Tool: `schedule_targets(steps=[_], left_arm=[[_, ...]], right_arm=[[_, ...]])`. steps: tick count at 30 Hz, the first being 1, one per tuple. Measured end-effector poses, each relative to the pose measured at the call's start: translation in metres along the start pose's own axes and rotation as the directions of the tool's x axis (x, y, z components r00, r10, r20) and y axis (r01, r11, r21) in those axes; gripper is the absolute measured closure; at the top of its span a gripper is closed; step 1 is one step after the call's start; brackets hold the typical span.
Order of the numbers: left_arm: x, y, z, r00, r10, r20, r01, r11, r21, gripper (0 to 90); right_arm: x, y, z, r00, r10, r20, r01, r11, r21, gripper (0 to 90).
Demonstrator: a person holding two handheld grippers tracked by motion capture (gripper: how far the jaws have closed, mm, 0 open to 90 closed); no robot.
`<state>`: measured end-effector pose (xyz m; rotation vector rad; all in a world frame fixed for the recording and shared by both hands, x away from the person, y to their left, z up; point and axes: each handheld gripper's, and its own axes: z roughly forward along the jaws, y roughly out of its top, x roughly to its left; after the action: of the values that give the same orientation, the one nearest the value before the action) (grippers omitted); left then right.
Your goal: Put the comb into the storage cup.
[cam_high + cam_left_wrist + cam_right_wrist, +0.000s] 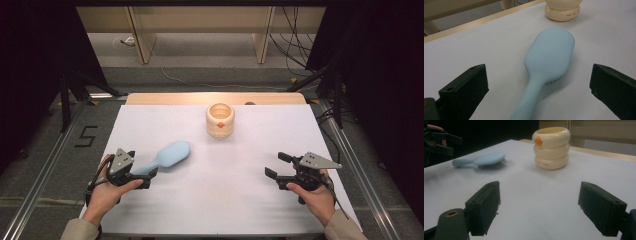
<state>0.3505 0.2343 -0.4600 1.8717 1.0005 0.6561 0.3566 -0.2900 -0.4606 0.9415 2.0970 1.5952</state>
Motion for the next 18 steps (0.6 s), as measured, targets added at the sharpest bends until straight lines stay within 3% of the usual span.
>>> schedule_targets(steps=[7, 9, 11, 13, 14, 15, 16, 17, 18], left_arm=[[-0.001, -0.001, -0.003, 0.9997, -0.020, -0.014, 0.020, 0.9998, -0.004, 6.8], [-0.001, 0.000, -0.004, 0.9988, -0.027, -0.041, 0.027, 0.9996, -0.009, 10.2], [0.000, 0.002, -0.004, 0.9961, -0.029, -0.083, 0.028, 0.9994, -0.019, 20.2], [0.002, 0.006, -0.005, 0.9905, -0.063, -0.122, 0.060, 0.9977, -0.032, 32.1], [0.002, 0.007, -0.006, 0.9886, -0.063, -0.137, 0.058, 0.9976, -0.037, 52.3], [0.003, 0.009, -0.006, 0.9844, -0.051, -0.168, 0.047, 0.9985, -0.027, 63.5], [0.003, 0.009, -0.006, 0.9844, -0.051, -0.168, 0.047, 0.9985, -0.027, 72.2], [0.003, 0.010, -0.005, 0.9804, -0.058, -0.188, 0.054, 0.9982, -0.024, 72.2], [0.005, 0.012, -0.004, 0.9768, -0.070, -0.202, 0.073, 0.9973, 0.008, 85.3]], right_arm=[[0.001, 0.001, 0.003, 1.0000, -0.001, -0.006, 0.001, 1.000, 0.000, 18.8], [0.001, 0.001, 0.004, 1.0000, -0.002, -0.006, 0.002, 1.000, -0.001, 18.8], [0.001, 0.001, 0.004, 1.0000, -0.001, -0.008, 0.001, 1.000, 0.000, 18.8], [0.000, 0.001, 0.004, 1.0000, 0.000, -0.007, 0.000, 1.000, 0.002, 18.8], [0.000, 0.001, 0.004, 1.0000, 0.002, -0.004, -0.002, 1.000, 0.001, 18.8], [0.000, 0.001, 0.003, 1.0000, 0.005, -0.001, -0.005, 1.000, 0.003, 18.8], [0.000, 0.001, 0.003, 1.0000, 0.005, -0.001, -0.005, 1.000, 0.003, 18.8], [0.000, 0.000, 0.002, 1.0000, 0.005, 0.000, -0.005, 1.000, 0.003, 18.8], [0.000, -0.001, 0.001, 1.0000, 0.009, 0.005, -0.009, 1.000, 0.006, 18.8]])
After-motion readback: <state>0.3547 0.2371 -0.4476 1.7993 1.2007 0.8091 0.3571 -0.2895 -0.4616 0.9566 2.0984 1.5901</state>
